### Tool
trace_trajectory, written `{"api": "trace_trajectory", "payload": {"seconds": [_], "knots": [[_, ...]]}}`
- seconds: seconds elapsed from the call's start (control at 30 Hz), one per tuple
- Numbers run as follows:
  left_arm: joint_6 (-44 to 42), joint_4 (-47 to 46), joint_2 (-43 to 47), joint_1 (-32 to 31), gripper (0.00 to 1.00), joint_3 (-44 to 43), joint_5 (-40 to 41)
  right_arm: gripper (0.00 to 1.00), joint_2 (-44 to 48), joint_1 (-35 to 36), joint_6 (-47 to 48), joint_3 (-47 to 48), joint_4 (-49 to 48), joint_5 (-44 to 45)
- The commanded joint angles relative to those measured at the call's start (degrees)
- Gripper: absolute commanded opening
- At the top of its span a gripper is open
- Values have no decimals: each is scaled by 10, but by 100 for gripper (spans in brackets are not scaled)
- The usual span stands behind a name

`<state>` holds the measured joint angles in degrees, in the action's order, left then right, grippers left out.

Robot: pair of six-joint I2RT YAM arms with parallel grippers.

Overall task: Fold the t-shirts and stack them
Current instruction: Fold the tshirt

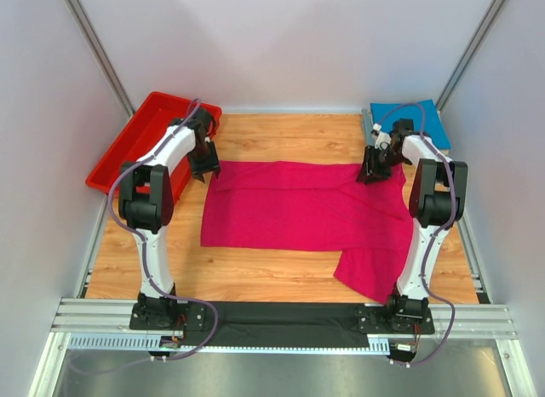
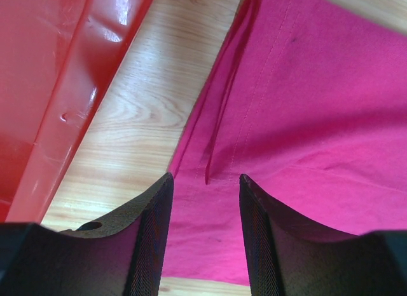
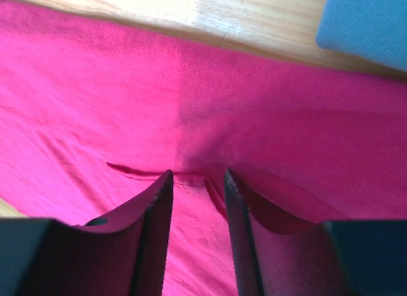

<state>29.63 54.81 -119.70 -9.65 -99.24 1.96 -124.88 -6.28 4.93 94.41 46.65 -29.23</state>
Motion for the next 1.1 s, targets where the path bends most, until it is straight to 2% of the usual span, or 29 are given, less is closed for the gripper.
{"api": "trace_trajectory", "payload": {"seconds": [0.0,0.07,0.1,0.2,0.33,0.57,0.77,0.83,0.87,0.97,1.07], "knots": [[-3,0,15,2,53,3,2,37,9,4,17,-14,-8,-6],[-4,0,20,2,53,7,4,27,19,6,13,-16,-12,-6],[-4,0,20,2,53,7,4,16,25,8,12,-17,-11,-4],[-1,1,23,2,53,7,2,0,57,21,9,-33,-10,14],[-4,6,24,2,53,-3,12,0,104,36,-11,-63,-7,70],[-20,18,3,2,53,-43,35,0,175,79,-43,-143,-11,108],[-49,-26,-6,2,53,-62,15,0,230,90,-98,-236,-50,124],[-54,-16,-22,2,52,-85,13,7,242,90,-107,-252,-58,121],[-54,-6,-29,2,52,-96,18,19,245,89,-108,-252,-58,118],[-55,25,-37,2,51,-115,26,31,256,90,-113,-245,-58,136],[-48,24,-15,1,51,-82,33,33,258,79,-134,-231,-55,162]]}}
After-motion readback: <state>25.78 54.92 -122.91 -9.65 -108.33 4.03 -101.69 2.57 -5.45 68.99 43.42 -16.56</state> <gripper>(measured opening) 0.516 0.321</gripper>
